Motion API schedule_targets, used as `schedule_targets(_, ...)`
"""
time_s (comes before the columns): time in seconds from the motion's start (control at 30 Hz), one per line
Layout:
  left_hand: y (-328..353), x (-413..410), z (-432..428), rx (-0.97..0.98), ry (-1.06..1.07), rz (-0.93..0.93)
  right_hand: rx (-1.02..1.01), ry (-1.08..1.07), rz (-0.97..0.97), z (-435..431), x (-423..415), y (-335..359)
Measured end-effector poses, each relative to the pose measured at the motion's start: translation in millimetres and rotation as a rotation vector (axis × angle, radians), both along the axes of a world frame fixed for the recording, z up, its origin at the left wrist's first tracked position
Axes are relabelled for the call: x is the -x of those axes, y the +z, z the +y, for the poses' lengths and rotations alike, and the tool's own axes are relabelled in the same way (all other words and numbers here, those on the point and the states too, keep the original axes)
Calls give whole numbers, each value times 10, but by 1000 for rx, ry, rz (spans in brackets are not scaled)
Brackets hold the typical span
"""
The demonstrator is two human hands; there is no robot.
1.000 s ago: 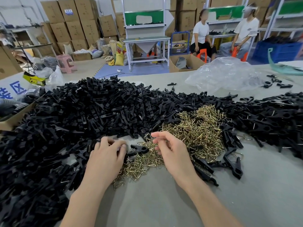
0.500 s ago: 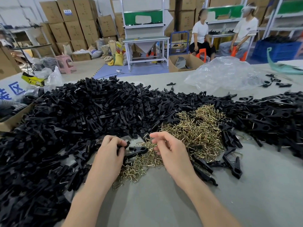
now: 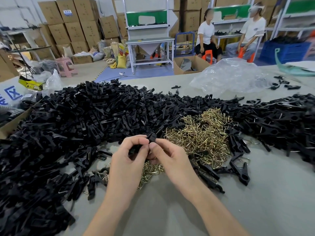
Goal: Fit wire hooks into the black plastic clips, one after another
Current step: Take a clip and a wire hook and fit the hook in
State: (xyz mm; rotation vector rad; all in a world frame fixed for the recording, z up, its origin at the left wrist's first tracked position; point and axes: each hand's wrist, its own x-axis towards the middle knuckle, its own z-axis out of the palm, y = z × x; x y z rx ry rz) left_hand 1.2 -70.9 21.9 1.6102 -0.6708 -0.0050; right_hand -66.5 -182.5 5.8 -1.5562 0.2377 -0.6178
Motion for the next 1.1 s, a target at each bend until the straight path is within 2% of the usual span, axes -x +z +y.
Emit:
schedule_targets(0.2, -15, -13, 9, -18, 66, -55, -59, -12, 18, 11, -19, 7)
schedule_targets(0.43, -35, -315, 217, -166, 359, -106, -281, -40, 7, -69, -10, 17)
schedule_targets(0.53, 2, -301, 234, -154, 392, -160, -336, -42, -9, -84, 1, 24)
schedule_targets(0.73, -5, -145, 79, -17, 169, -52, -356, -41, -39, -83, 15, 52)
schedule_targets(0.93, -25, -109, 52, -93, -63, -1, -224, -53, -16, -73, 33, 66)
schedule_targets(1.1, -37, -96, 79, -82, -119, -44, -116, -100, 1, -29, 14, 10)
